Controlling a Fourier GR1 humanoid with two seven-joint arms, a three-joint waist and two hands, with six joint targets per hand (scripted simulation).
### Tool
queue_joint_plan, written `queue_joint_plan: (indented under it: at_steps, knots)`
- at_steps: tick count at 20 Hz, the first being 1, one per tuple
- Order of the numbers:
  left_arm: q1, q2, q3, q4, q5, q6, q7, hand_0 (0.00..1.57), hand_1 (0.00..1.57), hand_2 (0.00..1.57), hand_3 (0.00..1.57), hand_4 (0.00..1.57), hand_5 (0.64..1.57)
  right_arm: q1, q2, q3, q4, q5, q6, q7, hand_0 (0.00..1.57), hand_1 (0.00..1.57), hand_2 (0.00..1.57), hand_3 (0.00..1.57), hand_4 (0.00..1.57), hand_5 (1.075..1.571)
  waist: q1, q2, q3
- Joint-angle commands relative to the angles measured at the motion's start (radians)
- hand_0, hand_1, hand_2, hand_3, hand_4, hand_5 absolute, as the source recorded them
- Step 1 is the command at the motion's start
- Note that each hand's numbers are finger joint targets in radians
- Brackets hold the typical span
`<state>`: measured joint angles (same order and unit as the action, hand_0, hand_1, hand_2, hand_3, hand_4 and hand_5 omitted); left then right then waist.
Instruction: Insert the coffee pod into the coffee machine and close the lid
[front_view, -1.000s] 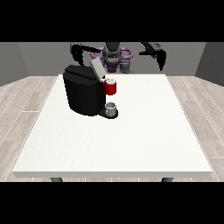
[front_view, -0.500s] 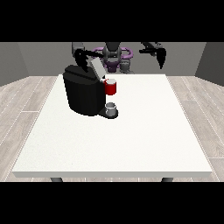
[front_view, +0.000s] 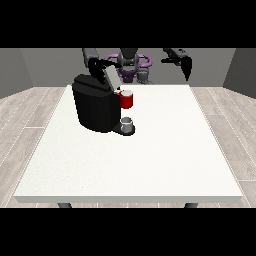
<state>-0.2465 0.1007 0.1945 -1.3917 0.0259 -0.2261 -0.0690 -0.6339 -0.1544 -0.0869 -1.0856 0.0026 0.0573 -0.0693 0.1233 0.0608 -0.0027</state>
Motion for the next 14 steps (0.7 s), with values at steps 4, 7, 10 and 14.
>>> queue_joint_plan:
  at_steps: [4, 7, 10, 14]
  knots:
    - [-0.050, 0.012, -0.004, 0.015, -0.015, 0.042, 0.008, 0.00, 0.00, 0.00, 0.00, 0.00, 1.571, -0.031, 0.033, 0.041, 0.052, 0.046, -0.009, -0.022, 0.00, 0.00, 0.00, 0.00, 0.00, 1.571, -0.012, 0.039, 0.0027]
    - [-0.020, 0.011, -0.004, 0.010, 0.017, 0.027, 0.031, 0.00, 0.00, 0.00, 0.00, 0.02, 1.571, -0.050, 0.034, 0.021, 0.060, 0.019, 0.004, 0.007, 0.00, 0.00, 0.00, 0.00, 0.00, 1.571, -0.005, 0.007, 0.0027]
    - [-0.007, 0.042, 0.025, 0.054, 0.012, 0.021, -0.044, 0.00, 0.00, 0.00, 0.00, 0.16, 1.571, -0.040, 0.028, 0.040, 0.055, 0.043, 0.008, -0.004, 0.00, 0.00, 0.00, 0.00, 0.08, 1.571, -0.017, 0.025, 0.0025]
    - [0.026, 0.032, 0.001, 0.037, 0.032, 0.000, -0.009, 0.00, 0.00, 0.00, 0.00, 0.16, 1.571, -0.081, 0.044, 0.049, 0.068, 0.063, -0.010, 0.020, 0.00, 0.00, 0.00, 0.00, 0.21, 1.571, 0.013, -0.007, 0.0026]
